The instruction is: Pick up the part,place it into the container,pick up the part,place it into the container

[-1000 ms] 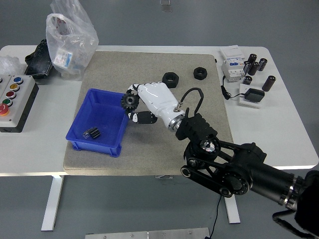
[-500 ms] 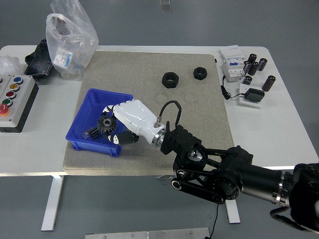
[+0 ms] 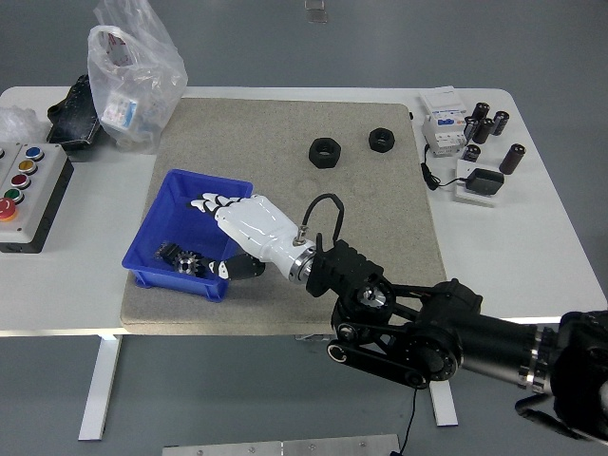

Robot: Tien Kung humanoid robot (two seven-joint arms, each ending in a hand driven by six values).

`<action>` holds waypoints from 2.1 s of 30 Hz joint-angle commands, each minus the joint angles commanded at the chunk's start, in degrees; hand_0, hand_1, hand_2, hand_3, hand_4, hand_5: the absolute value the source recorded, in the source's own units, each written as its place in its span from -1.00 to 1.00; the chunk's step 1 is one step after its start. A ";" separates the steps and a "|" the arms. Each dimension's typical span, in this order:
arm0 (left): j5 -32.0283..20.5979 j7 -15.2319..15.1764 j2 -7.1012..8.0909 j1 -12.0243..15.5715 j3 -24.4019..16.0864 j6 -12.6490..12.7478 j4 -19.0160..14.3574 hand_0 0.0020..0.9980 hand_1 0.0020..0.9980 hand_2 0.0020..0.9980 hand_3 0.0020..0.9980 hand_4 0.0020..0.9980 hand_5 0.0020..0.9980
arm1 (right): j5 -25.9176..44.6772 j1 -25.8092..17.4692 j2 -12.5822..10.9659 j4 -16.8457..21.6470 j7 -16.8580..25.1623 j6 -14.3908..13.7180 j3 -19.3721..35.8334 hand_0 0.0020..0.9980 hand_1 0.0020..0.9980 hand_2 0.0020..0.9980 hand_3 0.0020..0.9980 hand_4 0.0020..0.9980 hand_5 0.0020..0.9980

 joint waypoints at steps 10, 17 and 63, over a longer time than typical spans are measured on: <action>1.31 -0.18 -0.05 0.31 -1.22 -0.06 0.00 0.32 0.11 0.13 0.40 0.23 -0.51 | 1.01 -4.21 0.00 5.62 1.97 -1.82 11.41 -0.19 0.57 0.79 0.80 0.32 -0.47; 2.82 -0.24 -0.06 0.90 -3.10 -0.02 0.00 0.32 0.11 0.13 0.40 0.23 -0.51 | 5.92 -8.96 -4.16 13.10 4.50 -1.08 24.83 -0.16 0.56 0.73 0.75 0.38 -0.39; 2.15 -1.26 -0.14 0.81 -1.77 -0.21 0.00 0.32 0.11 0.12 0.39 0.23 -0.51 | 48.16 -39.17 -7.54 12.94 29.91 9.67 65.85 0.05 0.34 0.43 0.35 0.54 -0.05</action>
